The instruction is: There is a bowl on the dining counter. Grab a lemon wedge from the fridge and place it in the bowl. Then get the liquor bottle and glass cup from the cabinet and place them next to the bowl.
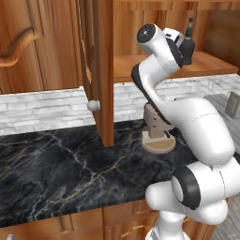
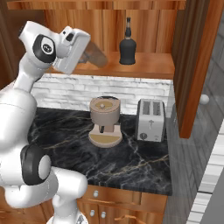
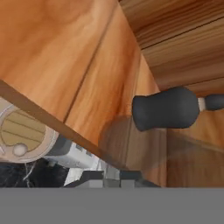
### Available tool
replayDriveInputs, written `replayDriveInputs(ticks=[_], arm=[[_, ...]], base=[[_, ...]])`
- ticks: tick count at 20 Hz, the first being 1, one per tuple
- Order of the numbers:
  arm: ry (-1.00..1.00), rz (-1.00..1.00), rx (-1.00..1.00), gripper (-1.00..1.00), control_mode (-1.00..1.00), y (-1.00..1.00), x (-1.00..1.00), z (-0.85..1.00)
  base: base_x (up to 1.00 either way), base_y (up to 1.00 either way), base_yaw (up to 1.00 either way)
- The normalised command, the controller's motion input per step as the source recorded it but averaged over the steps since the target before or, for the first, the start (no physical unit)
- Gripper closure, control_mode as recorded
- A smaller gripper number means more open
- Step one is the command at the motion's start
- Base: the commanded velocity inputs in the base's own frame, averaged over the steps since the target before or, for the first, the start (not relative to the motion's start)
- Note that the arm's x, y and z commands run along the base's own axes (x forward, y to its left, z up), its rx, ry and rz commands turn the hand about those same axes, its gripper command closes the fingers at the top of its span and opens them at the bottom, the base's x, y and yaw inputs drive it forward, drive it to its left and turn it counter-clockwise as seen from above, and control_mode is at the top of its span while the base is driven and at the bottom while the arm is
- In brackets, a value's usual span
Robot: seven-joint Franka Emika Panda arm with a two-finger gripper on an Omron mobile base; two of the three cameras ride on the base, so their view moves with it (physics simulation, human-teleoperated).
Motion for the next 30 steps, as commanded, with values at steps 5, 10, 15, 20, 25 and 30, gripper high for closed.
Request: replayDriveInputs(ticks=[5, 10, 15, 20, 25, 30], arm=[[-0.10, -0.14, 0.03, 1.00, -1.00, 0.00, -1.00, 0.35], [0.05, -0.10, 0.27, 1.00, -1.00, -0.15, -1.00, 0.11], [0.17, -0.09, 0.32, 1.00, -1.00, -0.05, -1.00, -0.06], [0.13, -0.07, 0.25, 1.00, -1.00, 0.00, -1.00, -0.28], [0.04, -0.01, 0.22, 1.00, -1.00, 0.00, -0.64, -0.40], [0.02, 0.02, 0.16, 1.00, -1.00, 0.05, 0.00, -0.41]], base=[[0.00, 0.00, 0.00], [0.00, 0.00, 0.00], [0.00, 0.00, 0.00], [0.00, 0.00, 0.00], [0.00, 0.00, 0.00], [0.00, 0.00, 0.00]])
